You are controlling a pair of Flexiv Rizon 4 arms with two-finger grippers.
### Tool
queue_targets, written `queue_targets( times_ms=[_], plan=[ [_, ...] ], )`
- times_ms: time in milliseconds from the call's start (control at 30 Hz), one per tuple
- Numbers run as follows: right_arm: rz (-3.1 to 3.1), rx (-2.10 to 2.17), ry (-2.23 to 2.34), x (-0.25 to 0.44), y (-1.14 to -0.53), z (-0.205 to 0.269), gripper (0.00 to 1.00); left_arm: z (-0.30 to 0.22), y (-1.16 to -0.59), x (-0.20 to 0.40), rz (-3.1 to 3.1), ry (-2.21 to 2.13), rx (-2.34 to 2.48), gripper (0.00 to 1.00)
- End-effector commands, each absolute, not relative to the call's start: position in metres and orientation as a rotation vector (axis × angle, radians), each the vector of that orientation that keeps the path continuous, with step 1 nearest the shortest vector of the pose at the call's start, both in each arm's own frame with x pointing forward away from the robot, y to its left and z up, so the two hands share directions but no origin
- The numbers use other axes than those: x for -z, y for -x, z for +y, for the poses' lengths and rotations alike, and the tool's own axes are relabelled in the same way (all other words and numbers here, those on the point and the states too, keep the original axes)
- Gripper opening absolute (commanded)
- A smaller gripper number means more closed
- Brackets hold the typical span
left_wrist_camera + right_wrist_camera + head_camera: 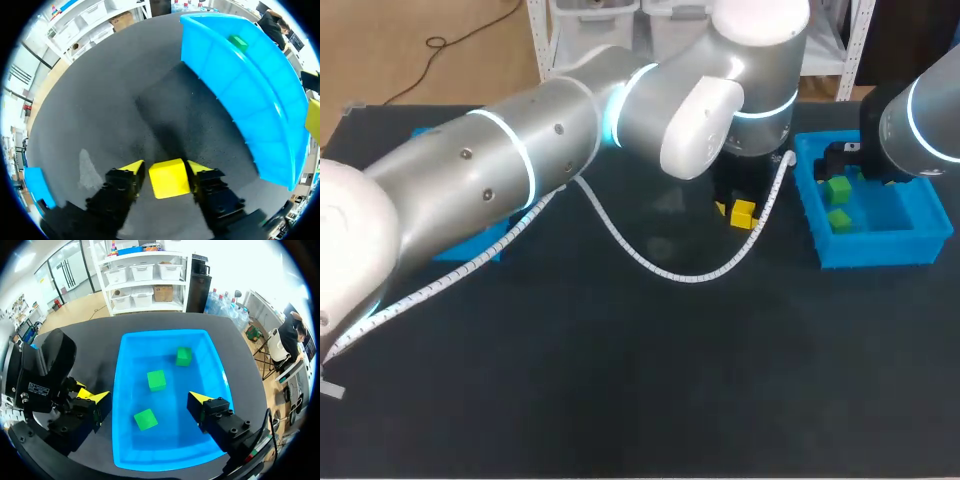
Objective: Put the green cubes in the right bin and the yellow cubes in the left bin.
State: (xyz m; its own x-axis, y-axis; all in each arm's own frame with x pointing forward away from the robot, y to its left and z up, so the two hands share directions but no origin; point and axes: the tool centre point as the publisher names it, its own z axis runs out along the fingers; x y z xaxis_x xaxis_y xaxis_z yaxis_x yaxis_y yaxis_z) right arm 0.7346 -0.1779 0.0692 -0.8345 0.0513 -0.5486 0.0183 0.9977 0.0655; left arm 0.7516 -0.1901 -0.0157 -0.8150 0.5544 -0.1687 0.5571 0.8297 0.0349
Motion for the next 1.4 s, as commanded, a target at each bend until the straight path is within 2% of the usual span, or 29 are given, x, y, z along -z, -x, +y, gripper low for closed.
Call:
queue_targets(
  times_ms=[33, 267, 633, 867, 1100, 1400],
  plan=[
    [2.548, -0.076, -0.051, -0.068, -0.732, -0.179, 1.00, -0.173, -0.751, 0.001, 2.802, -0.872, 0.050, 0.00],
    [2.548, -0.076, -0.051, -0.068, -0.732, -0.179, 1.00, -0.099, -0.778, -0.058, 2.689, -0.660, 0.110, 0.00],
    [2.548, -0.076, -0.051, -0.068, -0.732, -0.179, 1.00, 0.125, -0.819, -0.112, 2.603, 0.102, -0.011, 0.00],
    [2.548, -0.076, -0.051, -0.068, -0.732, -0.179, 1.00, 0.227, -0.809, -0.128, 2.515, 0.396, -0.065, 0.00],
    [2.548, -0.076, -0.051, -0.068, -0.732, -0.179, 1.00, 0.277, -0.790, -0.100, 2.533, 0.530, -0.160, 0.00],
    [2.548, -0.076, -0.051, -0.068, -0.732, -0.179, 1.00, 0.287, -0.784, -0.064, 2.607, 0.570, -0.191, 0.00]
  ],
)
